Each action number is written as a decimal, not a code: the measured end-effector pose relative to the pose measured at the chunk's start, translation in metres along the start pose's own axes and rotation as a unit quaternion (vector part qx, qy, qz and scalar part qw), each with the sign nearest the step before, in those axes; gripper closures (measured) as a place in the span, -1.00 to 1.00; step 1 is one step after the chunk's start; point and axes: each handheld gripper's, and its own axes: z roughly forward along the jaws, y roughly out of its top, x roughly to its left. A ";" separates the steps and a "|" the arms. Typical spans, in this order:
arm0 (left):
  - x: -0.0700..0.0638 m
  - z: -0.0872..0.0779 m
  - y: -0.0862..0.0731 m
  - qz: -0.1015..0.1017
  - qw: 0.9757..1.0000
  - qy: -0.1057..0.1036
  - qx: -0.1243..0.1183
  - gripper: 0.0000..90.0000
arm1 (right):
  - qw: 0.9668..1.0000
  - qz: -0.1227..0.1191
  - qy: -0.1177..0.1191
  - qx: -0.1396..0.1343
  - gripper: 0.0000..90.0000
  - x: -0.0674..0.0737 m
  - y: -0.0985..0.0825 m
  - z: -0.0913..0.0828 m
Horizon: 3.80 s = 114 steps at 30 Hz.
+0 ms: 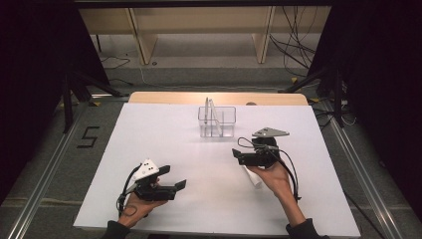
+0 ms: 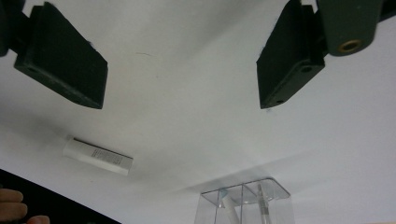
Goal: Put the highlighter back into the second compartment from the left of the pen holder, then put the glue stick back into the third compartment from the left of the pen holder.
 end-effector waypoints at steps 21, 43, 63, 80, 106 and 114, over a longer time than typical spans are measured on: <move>0.000 0.001 0.000 -0.002 1.000 0.001 0.002 -0.65 | 0.999 0.004 -0.005 0.037 -0.59 0.002 -0.021 -0.004; 0.001 -0.001 0.000 -0.008 1.000 0.000 -0.002 -0.65 | 0.997 0.002 -0.020 0.079 -0.60 0.006 -0.045 -0.007; 0.001 -0.001 0.000 -0.006 1.000 0.002 0.000 -0.65 | 0.994 0.009 -0.021 0.109 -0.57 0.003 -0.062 -0.009; 0.000 -0.001 0.000 0.000 1.000 0.001 0.001 -0.65 | 0.989 0.012 -0.030 0.144 -0.36 0.004 -0.071 -0.004; -0.002 0.000 0.000 0.000 1.000 0.000 0.000 -0.65 | 0.986 -0.014 -0.052 0.157 0.31 0.008 -0.075 -0.005; -0.002 0.000 0.000 0.005 1.000 0.001 0.002 -0.65 | 0.986 -0.018 -0.057 0.157 0.42 0.009 -0.075 -0.005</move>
